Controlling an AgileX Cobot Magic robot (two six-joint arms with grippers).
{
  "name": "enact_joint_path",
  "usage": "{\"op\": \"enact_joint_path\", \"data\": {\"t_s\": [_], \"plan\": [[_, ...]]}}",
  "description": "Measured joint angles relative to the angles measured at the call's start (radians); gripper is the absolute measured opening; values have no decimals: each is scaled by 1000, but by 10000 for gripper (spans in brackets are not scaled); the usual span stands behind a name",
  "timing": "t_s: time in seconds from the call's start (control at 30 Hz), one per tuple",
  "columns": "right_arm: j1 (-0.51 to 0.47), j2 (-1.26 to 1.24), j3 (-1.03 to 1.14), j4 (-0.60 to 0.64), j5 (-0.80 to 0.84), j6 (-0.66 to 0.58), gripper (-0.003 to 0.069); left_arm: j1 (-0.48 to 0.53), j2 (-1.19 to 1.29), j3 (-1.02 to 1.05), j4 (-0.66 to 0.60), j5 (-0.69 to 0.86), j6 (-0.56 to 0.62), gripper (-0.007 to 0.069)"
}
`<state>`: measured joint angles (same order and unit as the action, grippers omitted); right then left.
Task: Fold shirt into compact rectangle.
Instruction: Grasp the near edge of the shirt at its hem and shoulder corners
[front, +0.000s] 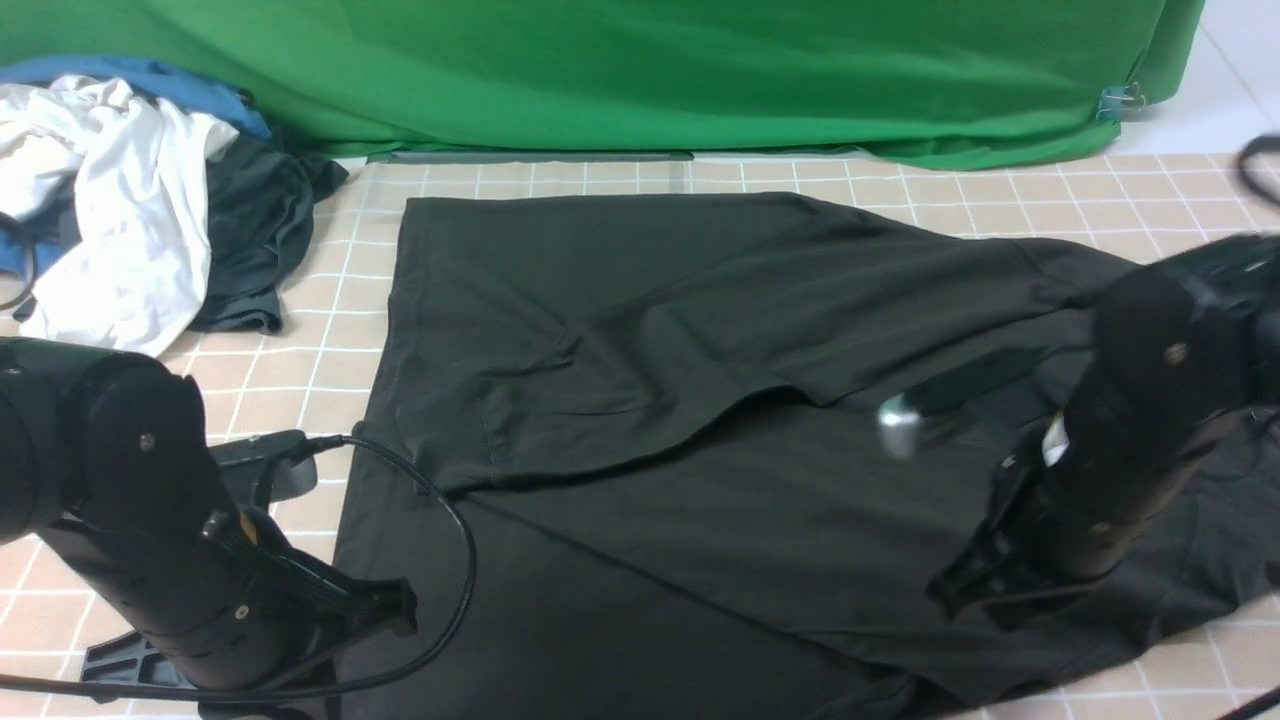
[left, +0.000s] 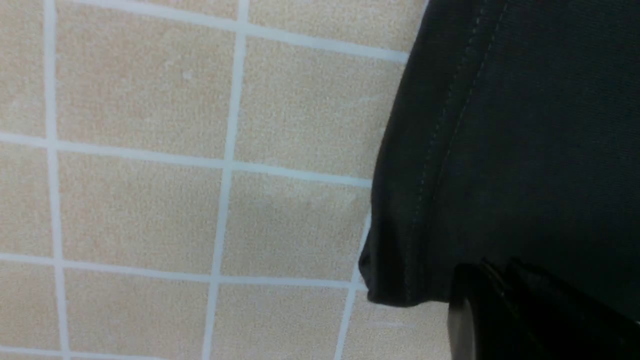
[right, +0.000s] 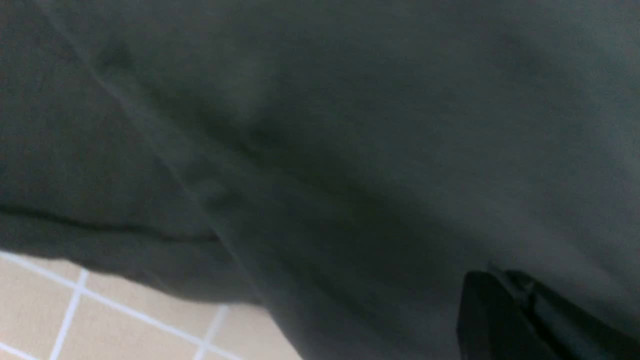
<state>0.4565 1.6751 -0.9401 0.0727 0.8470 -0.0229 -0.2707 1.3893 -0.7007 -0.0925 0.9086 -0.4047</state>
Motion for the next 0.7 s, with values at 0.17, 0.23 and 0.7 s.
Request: {"op": "enact_joint_path", "data": {"t_s": [0.17,0.23,0.7], "plan": [[50,62,0,19,34,1,36,0,0,0,2,0,-8,12],[65,63,0,18,37,1,36,0,0,0,2,1,-9,12],[88,-97,1,29,116,-33,36,0,-164,0,25,44,-79,13]]}}
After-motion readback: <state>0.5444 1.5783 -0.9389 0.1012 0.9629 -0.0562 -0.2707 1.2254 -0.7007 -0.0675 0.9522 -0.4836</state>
